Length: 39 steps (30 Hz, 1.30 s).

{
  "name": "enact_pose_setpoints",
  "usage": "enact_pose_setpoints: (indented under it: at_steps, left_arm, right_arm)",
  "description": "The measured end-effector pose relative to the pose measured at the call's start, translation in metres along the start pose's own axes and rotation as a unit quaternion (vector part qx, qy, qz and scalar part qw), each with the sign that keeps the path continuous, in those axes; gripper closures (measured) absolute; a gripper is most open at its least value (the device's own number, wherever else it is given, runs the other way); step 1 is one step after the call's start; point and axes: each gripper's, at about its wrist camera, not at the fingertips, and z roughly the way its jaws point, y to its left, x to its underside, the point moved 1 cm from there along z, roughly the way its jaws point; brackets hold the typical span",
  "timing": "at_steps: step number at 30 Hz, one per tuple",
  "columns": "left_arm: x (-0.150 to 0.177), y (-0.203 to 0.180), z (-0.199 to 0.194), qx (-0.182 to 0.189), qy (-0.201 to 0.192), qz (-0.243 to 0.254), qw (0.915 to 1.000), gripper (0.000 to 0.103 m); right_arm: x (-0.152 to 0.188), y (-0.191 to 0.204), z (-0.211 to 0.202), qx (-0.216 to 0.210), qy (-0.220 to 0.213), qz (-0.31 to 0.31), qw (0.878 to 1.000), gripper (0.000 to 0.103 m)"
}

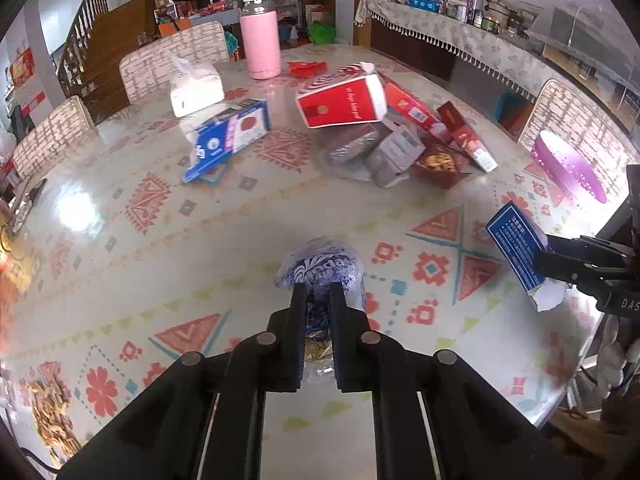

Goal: Collect trash
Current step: 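Carry both items to the purple basket and open both grippers to drop them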

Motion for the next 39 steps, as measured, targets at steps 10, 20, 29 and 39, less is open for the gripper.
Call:
enact_pose_setpoints:
  at_steps: [10, 20, 29, 39]
  left_arm:
    - [-0.036, -0.072, -0.040, 0.052, -0.044, 0.049, 0.9964, 0.094]
    - [-0.104, -0.182, -0.026, 0.125, -0.059, 0.115, 0.9837, 0.094]
    - [-0.169, -0.305, 0.020, 0.210, -0.032, 0.157, 0.9645, 0.094]
    - [-0.197, -0.383, 0.067, 0.235, -0.018, 0.166, 0.9576, 0.053]
  right_arm:
    - [-0.005, -0.049, -0.051, 0.014, -0.052, 0.039, 0.998, 0.047]
    - [-0.019, -0.134, -0.121, 0.083, -0.116, 0.091, 0.986, 0.047]
    - [-0.033, -0.218, -0.163, 0.149, -0.140, 0.147, 0.968, 0.047]
    - [-0.028, -0.287, -0.172, 0.175, -0.137, 0.207, 0.953, 0.044]
